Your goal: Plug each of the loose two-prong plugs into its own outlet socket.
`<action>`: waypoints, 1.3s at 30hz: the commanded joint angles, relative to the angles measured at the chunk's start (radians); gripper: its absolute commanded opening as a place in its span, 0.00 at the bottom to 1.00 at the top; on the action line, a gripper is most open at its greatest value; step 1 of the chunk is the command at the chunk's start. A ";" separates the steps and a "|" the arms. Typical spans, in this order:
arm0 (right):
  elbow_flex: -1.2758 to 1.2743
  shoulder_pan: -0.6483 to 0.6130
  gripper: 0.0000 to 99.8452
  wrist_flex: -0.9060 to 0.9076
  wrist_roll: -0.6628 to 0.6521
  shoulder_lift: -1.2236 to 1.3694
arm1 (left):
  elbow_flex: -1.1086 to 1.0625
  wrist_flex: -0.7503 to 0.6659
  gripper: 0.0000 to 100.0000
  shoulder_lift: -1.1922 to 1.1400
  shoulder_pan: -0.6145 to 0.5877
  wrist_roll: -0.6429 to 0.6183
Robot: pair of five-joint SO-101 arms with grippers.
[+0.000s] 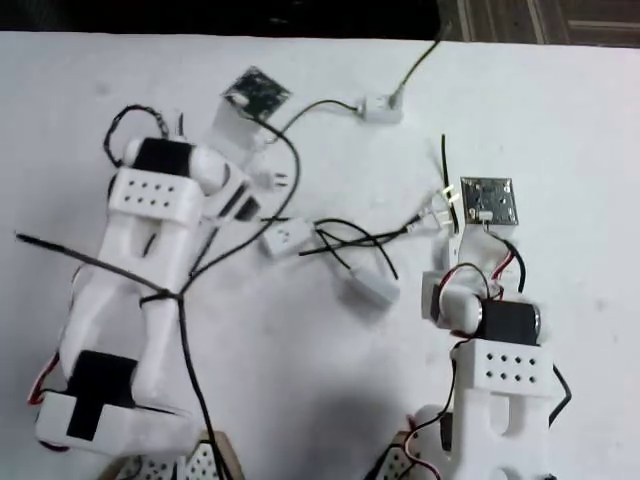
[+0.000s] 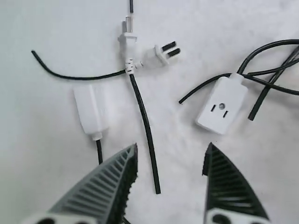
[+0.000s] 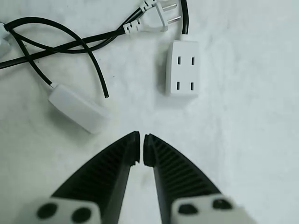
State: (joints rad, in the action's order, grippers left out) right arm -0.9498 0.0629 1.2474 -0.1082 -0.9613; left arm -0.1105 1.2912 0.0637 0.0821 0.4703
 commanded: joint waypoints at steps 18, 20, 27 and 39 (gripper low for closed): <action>0.014 0.096 0.02 -0.015 0.009 -0.024 | -0.006 -0.203 0.25 -0.300 0.414 0.144; 0.028 0.120 0.02 -0.013 0.009 -0.024 | 0.015 -0.201 0.25 -0.314 0.424 0.164; 0.054 0.196 0.02 -0.012 0.009 -0.024 | 0.031 -0.207 0.25 -0.320 0.489 0.285; 0.080 0.242 0.02 -0.008 0.008 -0.024 | 0.020 -0.298 0.25 -0.323 0.530 0.347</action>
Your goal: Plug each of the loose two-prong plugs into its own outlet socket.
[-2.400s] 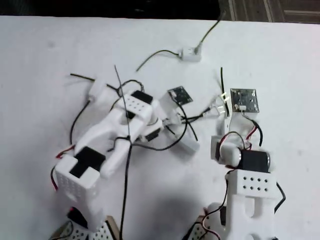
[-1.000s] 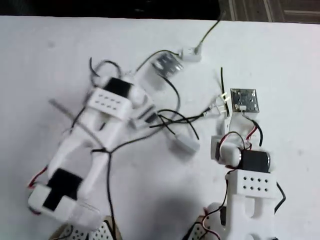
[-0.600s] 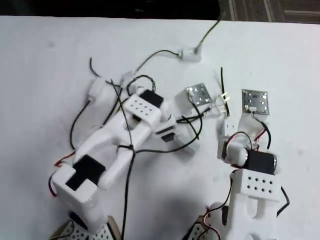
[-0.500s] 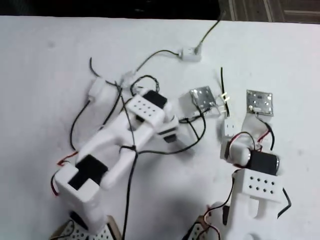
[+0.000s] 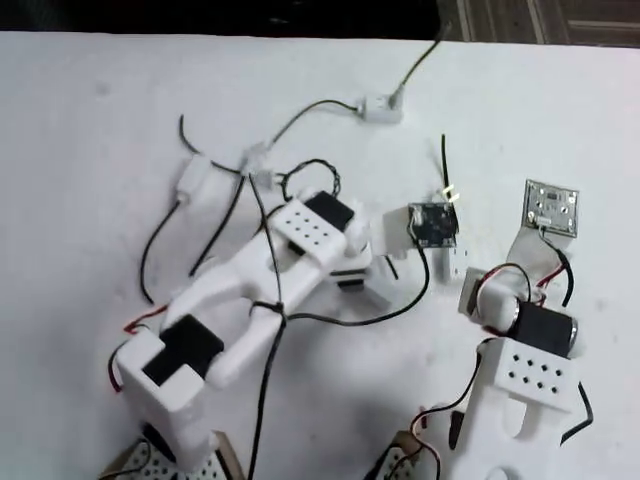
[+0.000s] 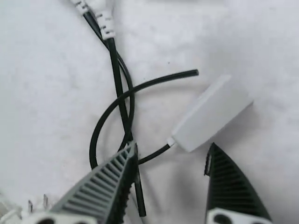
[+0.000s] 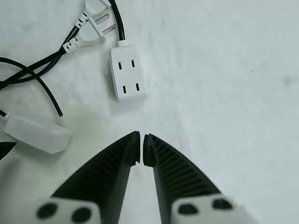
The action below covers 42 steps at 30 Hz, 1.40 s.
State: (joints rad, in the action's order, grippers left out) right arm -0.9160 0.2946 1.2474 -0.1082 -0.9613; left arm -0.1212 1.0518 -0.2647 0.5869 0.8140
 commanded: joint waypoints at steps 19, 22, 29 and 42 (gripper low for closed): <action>0.044 0.010 0.02 -0.008 0.008 -0.024 | 0.032 -0.094 0.15 -0.102 0.107 0.005; 0.044 0.010 0.02 -0.008 0.008 -0.024 | 0.037 -0.058 0.07 -0.074 0.107 0.003; 0.044 0.010 0.02 -0.008 0.008 -0.024 | 0.032 0.021 0.02 0.047 0.035 0.000; 0.040 0.010 0.02 -0.008 0.008 -0.024 | 0.040 0.038 0.02 0.575 -0.176 -0.272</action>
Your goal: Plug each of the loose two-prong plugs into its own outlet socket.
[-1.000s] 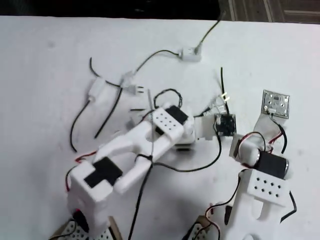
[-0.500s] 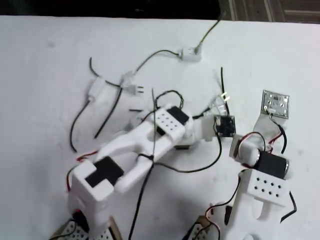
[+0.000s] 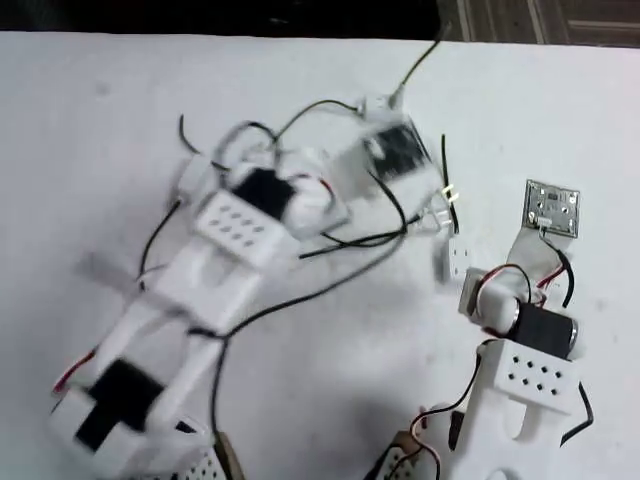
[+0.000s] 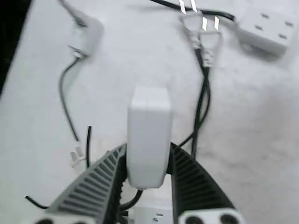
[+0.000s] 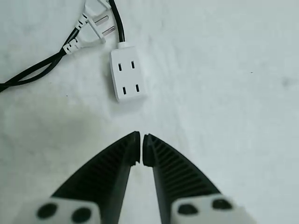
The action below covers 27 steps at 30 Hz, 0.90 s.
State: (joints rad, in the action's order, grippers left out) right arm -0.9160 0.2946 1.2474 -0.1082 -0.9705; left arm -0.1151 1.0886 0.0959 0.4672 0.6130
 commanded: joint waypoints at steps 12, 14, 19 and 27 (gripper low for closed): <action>0.037 0.004 0.02 -0.008 0.008 -0.015 | 0.035 0.103 0.02 0.501 -0.134 -0.133; 0.034 -0.019 0.02 -0.008 0.008 -0.015 | 0.035 0.181 0.02 0.519 -0.133 -0.132; 0.023 -0.050 0.02 -0.008 0.008 -0.015 | 0.028 0.310 0.02 0.549 -0.134 -0.132; 0.020 -0.050 0.02 -0.008 0.008 -0.015 | 0.025 0.542 0.02 0.595 -0.002 -0.133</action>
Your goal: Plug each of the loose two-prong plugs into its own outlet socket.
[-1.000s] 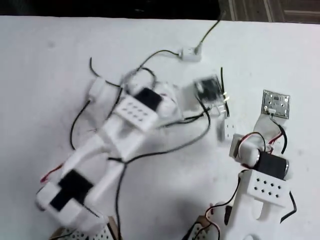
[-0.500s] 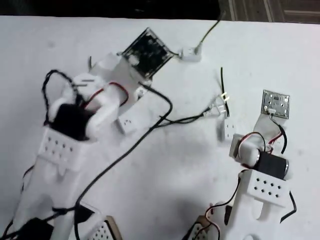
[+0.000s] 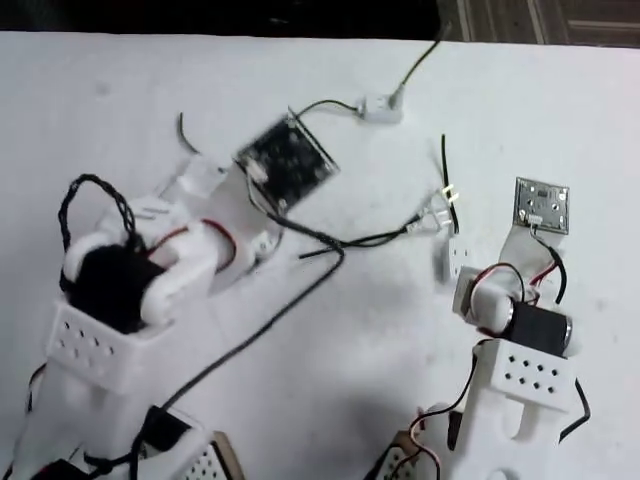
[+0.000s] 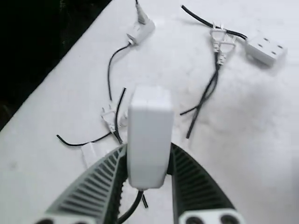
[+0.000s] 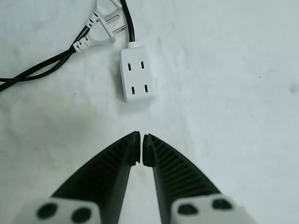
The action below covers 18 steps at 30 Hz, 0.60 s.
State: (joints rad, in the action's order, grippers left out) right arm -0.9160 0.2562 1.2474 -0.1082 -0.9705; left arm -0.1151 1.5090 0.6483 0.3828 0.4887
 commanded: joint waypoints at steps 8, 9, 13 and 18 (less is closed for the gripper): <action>0.018 -0.013 0.02 -0.008 0.008 -0.015 | -0.152 0.198 0.02 0.053 0.234 -0.015; 0.017 -0.013 0.02 -0.008 0.008 -0.013 | -0.206 0.178 0.02 0.053 0.243 -0.015; 0.005 -0.033 0.02 -0.015 0.008 -0.015 | -0.422 0.046 0.02 0.081 0.255 -0.061; 0.003 -0.065 0.02 -0.010 0.008 -0.015 | -0.715 -0.137 0.02 0.205 0.280 -0.077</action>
State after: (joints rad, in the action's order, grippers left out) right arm -0.9160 0.2056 1.2474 -0.1082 -0.9705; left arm -0.6368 1.5060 0.7495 0.6329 0.4273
